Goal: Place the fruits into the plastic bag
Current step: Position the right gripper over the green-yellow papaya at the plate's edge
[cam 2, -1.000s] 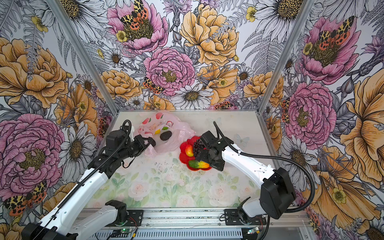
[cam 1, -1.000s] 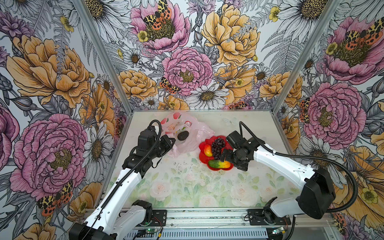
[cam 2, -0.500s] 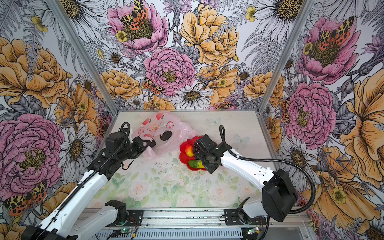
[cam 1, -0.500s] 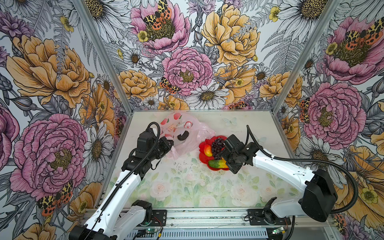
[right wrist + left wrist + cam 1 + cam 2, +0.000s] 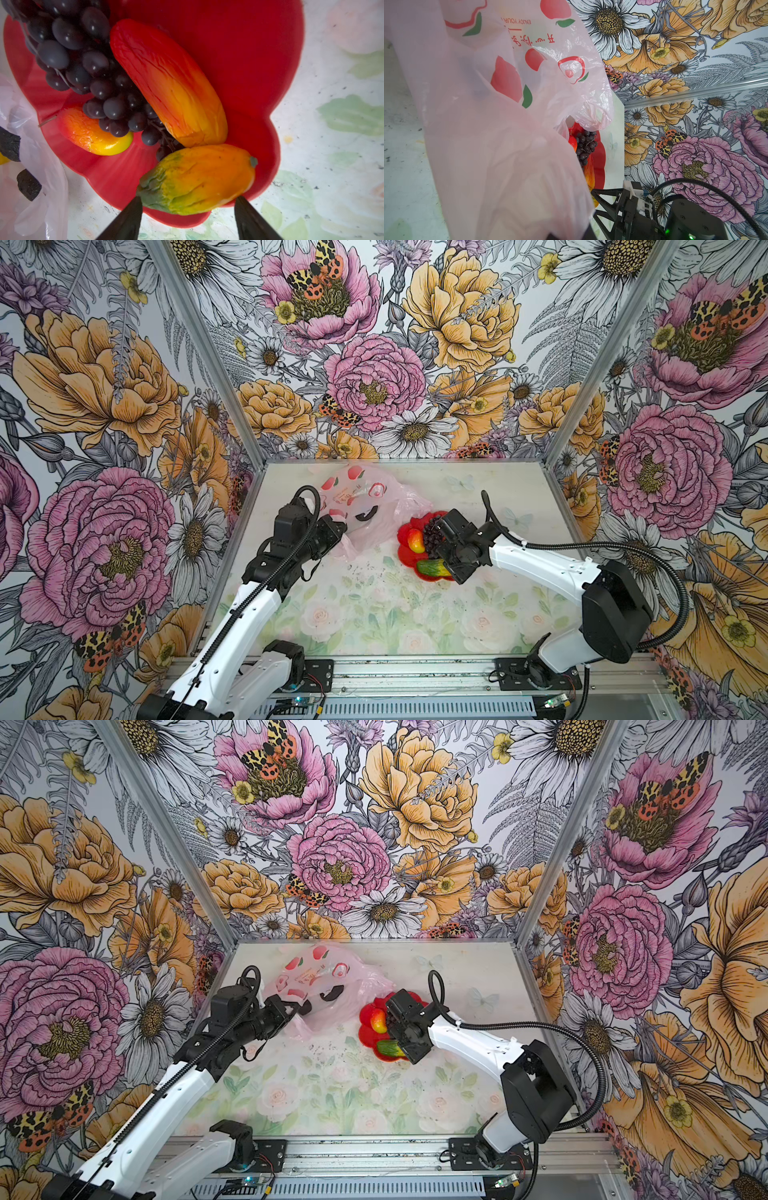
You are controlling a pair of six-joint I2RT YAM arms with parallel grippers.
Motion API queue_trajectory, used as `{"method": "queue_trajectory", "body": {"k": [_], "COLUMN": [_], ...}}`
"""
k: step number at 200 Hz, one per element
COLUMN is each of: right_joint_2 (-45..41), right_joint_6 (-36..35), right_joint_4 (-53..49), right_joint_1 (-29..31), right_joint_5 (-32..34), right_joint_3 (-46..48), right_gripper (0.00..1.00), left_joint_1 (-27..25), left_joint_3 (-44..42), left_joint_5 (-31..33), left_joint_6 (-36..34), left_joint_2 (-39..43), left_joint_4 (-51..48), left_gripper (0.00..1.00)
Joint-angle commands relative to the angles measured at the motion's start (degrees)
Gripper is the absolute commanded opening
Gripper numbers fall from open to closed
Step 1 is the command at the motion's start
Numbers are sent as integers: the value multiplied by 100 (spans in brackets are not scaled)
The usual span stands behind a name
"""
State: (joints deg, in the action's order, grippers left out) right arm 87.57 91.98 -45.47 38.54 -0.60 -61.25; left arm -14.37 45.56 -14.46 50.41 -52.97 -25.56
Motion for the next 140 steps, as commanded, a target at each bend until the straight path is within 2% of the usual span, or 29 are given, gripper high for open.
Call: {"method": "queue_trajectory", "body": {"k": [1, 47, 140], "right_joint_2": [118, 300, 478], "right_joint_6": [30, 52, 76], "right_joint_4": [117, 166, 266], "right_joint_1": [-33, -36, -41], "right_joint_5": [139, 74, -115], "right_joint_3": [-187, -176, -194], "right_gripper": [69, 66, 82], "left_joint_1": [65, 67, 73], "left_joint_3": [33, -15, 1], "left_joint_5": [137, 128, 121], "left_joint_6": [-155, -155, -155], "left_joint_2": [96, 137, 155], "left_joint_4": [-43, -47, -73], "left_gripper": [0, 0, 0]}}
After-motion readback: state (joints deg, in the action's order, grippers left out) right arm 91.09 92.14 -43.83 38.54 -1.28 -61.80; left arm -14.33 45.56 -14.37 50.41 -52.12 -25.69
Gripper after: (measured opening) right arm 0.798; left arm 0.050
